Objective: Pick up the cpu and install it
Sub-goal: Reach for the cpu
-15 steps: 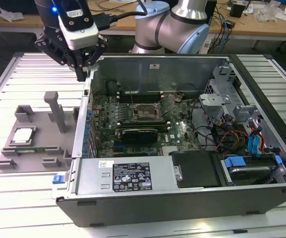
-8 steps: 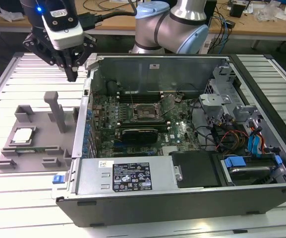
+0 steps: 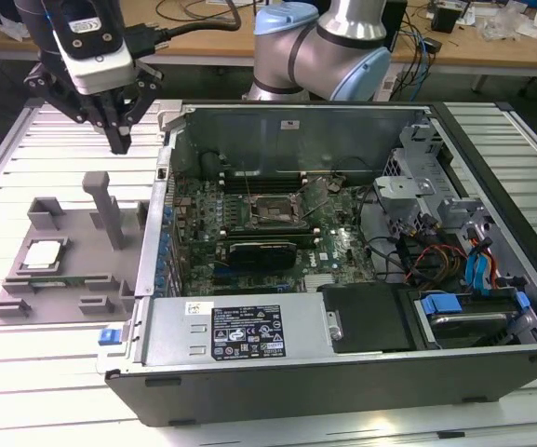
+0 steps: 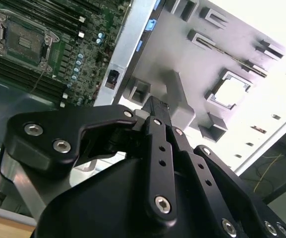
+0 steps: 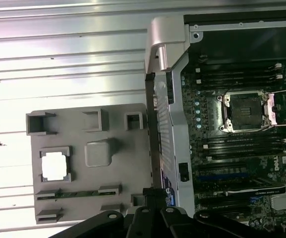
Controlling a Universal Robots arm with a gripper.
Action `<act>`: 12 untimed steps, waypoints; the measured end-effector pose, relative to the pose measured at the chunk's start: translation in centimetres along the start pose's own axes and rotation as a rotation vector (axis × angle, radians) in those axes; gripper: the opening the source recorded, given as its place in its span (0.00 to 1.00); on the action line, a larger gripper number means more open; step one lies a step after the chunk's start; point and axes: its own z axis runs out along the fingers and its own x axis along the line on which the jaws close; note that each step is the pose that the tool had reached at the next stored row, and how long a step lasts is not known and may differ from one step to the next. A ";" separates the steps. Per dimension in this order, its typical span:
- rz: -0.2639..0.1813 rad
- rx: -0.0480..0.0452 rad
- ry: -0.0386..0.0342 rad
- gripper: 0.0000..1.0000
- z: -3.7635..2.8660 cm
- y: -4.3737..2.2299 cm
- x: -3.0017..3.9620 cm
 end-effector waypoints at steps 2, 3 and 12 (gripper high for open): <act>0.000 0.0000 0.0000 0.11 0.06 -0.04 0.43; 0.000 0.0000 0.0000 0.11 0.09 -0.05 0.61; 0.000 0.0000 -0.0002 0.11 0.45 -0.24 2.86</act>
